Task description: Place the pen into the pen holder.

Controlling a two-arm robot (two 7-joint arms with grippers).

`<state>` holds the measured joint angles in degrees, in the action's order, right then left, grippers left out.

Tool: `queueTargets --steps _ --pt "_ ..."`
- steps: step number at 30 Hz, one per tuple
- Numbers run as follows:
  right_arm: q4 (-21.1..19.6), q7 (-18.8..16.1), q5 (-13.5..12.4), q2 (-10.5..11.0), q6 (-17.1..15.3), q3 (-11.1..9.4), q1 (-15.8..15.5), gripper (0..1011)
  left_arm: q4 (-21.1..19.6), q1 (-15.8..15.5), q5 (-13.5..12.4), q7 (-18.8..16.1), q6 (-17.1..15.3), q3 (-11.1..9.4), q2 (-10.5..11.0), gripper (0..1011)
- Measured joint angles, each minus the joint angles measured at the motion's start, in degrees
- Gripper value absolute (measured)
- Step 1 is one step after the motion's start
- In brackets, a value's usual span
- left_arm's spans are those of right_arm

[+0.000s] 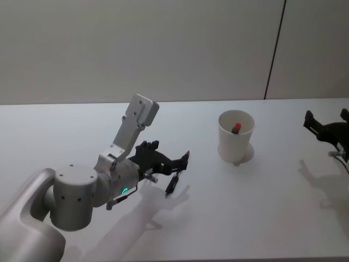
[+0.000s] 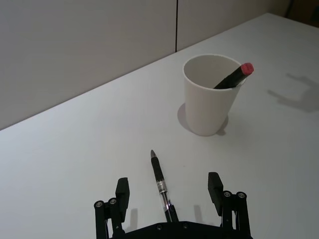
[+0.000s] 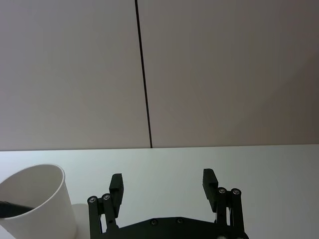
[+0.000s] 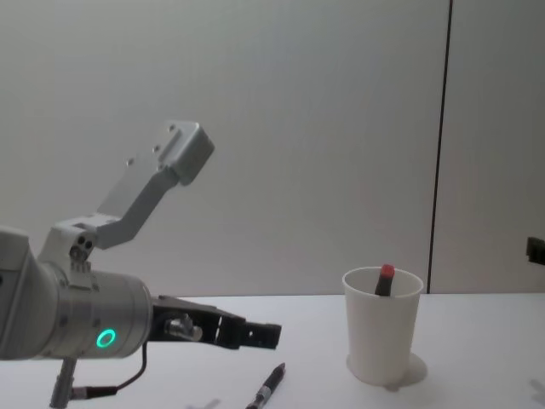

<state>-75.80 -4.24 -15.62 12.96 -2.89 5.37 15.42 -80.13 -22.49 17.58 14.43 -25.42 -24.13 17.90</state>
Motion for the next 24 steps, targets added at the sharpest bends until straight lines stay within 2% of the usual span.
queueTargets --steps 11,24 --pt "0.0 0.0 0.0 0.0 0.0 0.0 0.0 1001 0.9 0.2 -1.2 0.3 -2.9 -0.4 0.1 1004" --pt "0.0 0.0 0.0 0.0 0.0 0.0 0.0 1001 4.3 -1.0 -2.7 1.1 -2.4 -0.8 -1.0 1004"
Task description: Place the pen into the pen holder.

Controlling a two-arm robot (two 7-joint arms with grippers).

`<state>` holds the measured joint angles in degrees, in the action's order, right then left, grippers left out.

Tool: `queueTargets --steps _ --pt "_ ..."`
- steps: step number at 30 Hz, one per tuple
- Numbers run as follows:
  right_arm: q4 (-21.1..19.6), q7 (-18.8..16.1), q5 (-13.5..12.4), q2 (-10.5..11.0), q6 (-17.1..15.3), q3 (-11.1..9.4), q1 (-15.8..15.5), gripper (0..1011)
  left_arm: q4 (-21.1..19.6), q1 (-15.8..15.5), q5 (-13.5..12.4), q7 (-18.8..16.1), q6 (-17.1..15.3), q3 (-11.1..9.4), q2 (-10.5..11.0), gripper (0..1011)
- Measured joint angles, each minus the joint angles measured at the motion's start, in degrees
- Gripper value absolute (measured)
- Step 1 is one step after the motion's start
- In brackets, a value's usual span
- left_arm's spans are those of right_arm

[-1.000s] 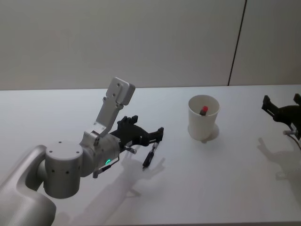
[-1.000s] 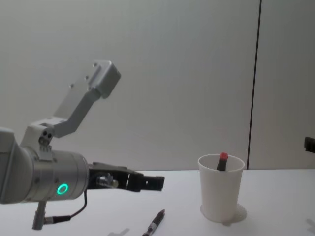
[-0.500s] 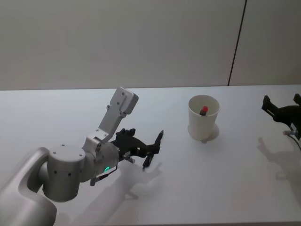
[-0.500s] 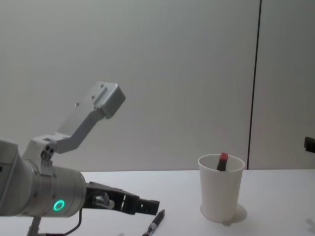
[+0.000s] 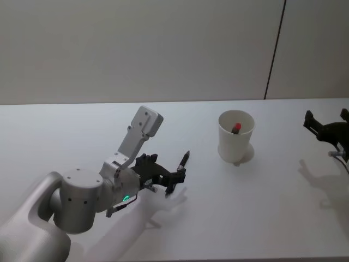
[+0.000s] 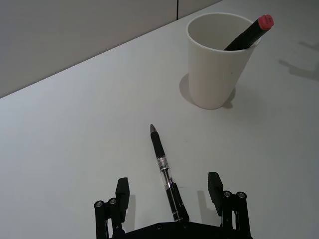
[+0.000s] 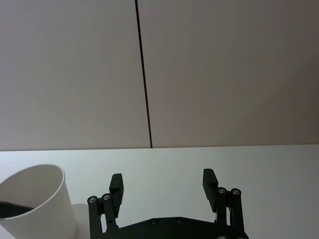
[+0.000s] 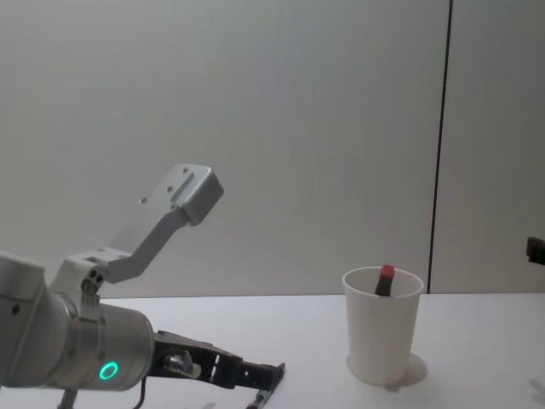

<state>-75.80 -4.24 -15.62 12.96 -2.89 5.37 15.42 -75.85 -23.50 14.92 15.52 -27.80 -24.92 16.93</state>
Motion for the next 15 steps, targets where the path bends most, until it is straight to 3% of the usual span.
queueTargets --steps 15 --pt "0.0 0.0 0.0 0.0 0.0 0.0 0.0 1001 5.7 -2.2 -2.1 1.4 1.1 -0.5 -1.6 1004"
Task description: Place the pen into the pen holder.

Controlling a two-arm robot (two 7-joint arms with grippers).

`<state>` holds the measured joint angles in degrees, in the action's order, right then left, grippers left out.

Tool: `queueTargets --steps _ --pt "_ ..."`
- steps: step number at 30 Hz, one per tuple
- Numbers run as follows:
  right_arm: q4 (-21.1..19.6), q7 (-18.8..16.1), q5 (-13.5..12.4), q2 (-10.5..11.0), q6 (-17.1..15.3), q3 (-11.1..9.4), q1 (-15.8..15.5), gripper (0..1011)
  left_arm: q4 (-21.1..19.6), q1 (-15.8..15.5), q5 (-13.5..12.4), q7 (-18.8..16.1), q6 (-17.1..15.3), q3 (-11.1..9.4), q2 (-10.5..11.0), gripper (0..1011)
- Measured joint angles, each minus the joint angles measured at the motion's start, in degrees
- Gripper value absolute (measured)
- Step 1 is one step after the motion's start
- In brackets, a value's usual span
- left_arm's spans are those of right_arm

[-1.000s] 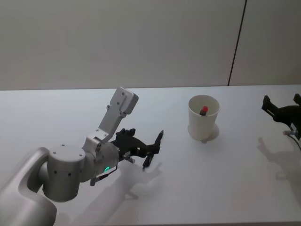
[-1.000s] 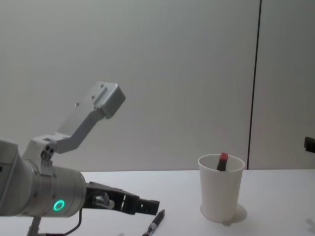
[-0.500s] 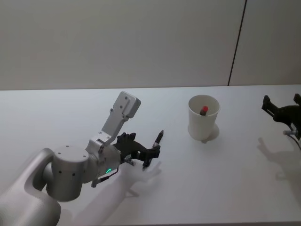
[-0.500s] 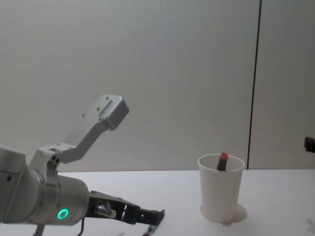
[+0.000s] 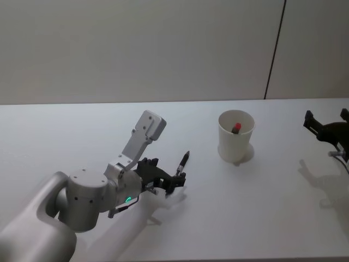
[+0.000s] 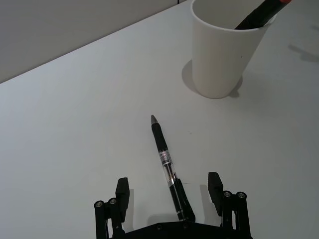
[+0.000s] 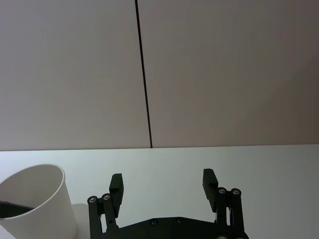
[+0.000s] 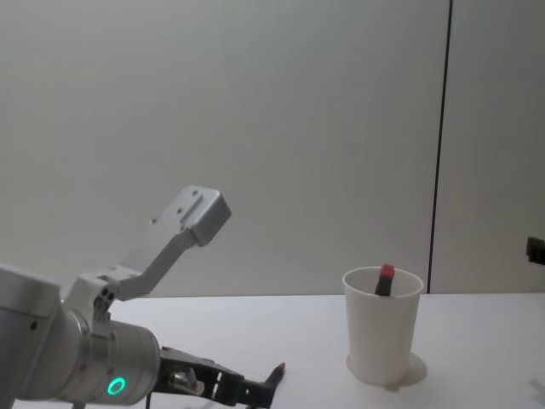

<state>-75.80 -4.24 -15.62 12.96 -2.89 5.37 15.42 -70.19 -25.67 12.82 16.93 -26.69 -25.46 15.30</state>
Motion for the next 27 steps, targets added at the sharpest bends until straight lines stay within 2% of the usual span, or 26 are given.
queueTargets --steps 25,27 --pt "0.0 0.0 0.0 0.0 0.0 0.0 0.0 1001 5.0 -0.9 -0.4 1.0 1.0 -0.5 -1.1 1004" --pt "0.0 0.0 0.0 0.0 0.0 0.0 0.0 1001 5.3 -1.0 -0.4 1.1 1.0 -0.5 -1.2 972"
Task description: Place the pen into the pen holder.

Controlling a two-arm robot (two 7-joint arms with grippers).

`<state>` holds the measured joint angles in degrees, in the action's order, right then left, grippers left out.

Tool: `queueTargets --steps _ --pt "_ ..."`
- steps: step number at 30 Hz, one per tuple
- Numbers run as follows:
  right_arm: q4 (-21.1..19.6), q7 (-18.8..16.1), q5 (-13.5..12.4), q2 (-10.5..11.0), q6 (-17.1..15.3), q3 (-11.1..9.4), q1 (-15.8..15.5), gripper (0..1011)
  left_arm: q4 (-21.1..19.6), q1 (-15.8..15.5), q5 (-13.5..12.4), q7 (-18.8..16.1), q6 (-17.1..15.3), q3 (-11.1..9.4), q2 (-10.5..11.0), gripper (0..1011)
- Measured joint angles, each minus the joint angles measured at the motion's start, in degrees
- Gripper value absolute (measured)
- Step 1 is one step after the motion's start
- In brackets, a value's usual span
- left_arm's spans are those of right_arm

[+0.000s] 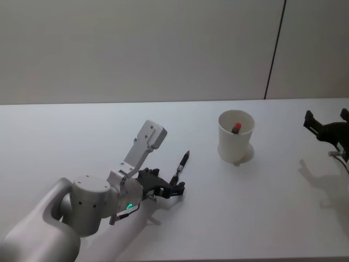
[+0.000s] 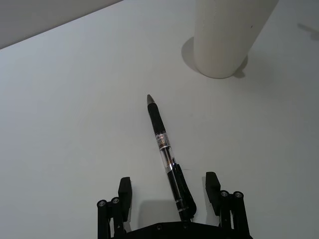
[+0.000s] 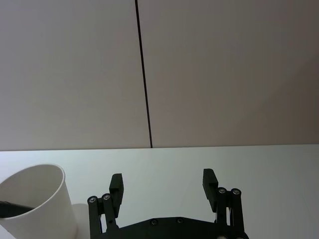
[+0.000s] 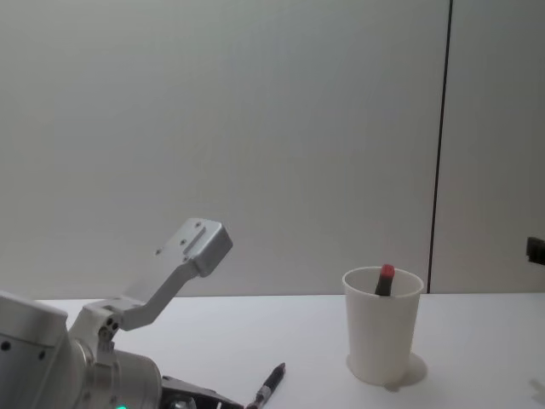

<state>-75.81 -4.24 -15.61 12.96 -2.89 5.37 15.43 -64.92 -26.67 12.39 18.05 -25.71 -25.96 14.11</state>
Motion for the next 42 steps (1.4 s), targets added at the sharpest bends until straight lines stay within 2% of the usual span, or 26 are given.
queueTargets --steps 3,4,9,10,15,19,20,24,28,42 --pt "0.0 0.0 0.0 0.0 0.0 0.0 0.0 1001 0.2 -0.1 -0.1 0.1 0.0 0.0 -0.1 924" --pt "0.0 0.0 0.0 0.0 0.0 0.0 0.0 1001 0.4 -0.1 -0.1 0.2 0.0 0.0 -0.1 872" --pt "0.0 0.0 0.0 0.0 0.0 0.0 0.0 1001 0.8 -0.3 -0.3 0.4 0.0 -0.1 -0.2 755" --pt "0.0 0.0 0.0 0.0 0.0 0.0 0.0 1001 0.9 -0.3 -0.3 0.5 0.0 -0.1 -0.3 689" --pt "0.0 0.0 0.0 0.0 0.0 0.0 0.0 1001 1.1 -0.3 -0.4 0.6 0.2 -0.1 -0.3 557" --pt "0.0 0.0 0.0 0.0 0.0 0.0 0.0 1001 1.2 -0.4 -0.5 0.6 0.2 -0.2 -0.4 410" --pt "0.0 0.0 0.0 0.0 0.0 0.0 0.0 1001 1.2 -0.4 -0.5 0.7 0.3 -0.2 -0.4 410" --pt "0.0 0.0 0.0 0.0 0.0 0.0 0.0 1001 1.3 -0.4 -0.6 0.8 0.3 -0.3 -0.5 244" --pt "0.0 0.0 0.0 0.0 0.0 0.0 0.0 1001 1.3 -0.3 -0.6 1.0 0.3 -0.5 -0.6 185" --pt "0.0 0.0 0.0 0.0 0.0 0.0 0.0 1001 0.5 0.0 -0.8 1.5 0.4 -0.9 -0.8 178"
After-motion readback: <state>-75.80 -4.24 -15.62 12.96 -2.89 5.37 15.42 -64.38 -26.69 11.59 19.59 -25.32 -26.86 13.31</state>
